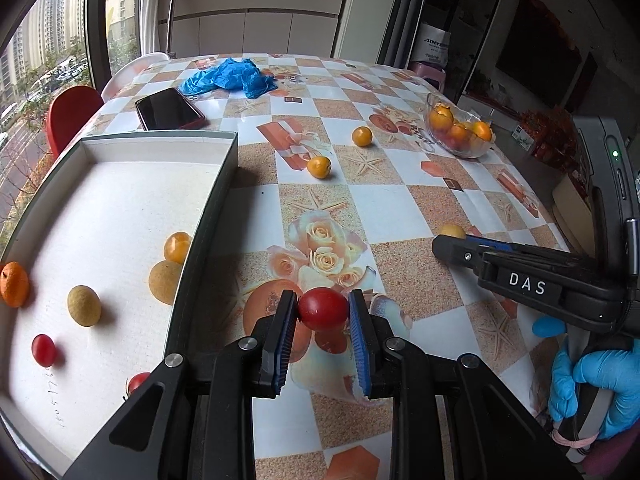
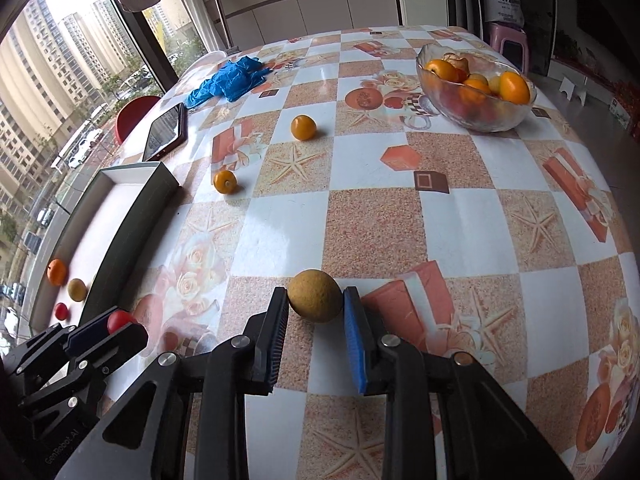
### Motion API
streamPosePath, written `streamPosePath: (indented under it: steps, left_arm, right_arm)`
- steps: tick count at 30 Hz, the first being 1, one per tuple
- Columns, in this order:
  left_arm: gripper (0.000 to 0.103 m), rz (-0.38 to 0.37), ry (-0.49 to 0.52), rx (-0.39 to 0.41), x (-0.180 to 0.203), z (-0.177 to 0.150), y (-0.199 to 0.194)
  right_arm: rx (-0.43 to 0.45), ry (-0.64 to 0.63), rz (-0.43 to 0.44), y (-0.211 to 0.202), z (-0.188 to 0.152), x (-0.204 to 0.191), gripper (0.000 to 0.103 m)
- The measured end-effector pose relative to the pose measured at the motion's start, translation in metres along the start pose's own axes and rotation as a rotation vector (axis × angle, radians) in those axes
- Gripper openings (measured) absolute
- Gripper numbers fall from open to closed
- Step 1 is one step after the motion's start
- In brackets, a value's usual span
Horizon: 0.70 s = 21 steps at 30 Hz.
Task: Organize fruits
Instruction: 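Grasp a brown kiwi with the right tool while the left holds the tomato, then carry the tomato and kiwi over the white tray with both tools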
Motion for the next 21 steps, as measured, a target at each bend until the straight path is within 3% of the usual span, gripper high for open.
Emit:
streamPosePath:
  steps: [9, 21]
  left_arm:
    - [0.028, 0.034, -0.016, 0.065, -0.021, 0.017, -0.027]
    - [0.028, 0.159, -0.136, 0.137, -0.111, 0.038, -0.046]
  right_arm:
    - [0.030, -0.054, 0.049, -0.011, 0.014, -0.045, 0.030]
    - [0.029, -0.207, 0.122, -0.001, 0.039, -0.137, 0.030]
Point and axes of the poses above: each gripper's, at about its wrist camera, not at the fingertips, and y roughly the way its jaws point, x to its right, z to its top, the point moved 9 cm from there along y, roughly the way its jaws point, and after that the axes turned 13 degrees about -y, right-handed, at the moved point
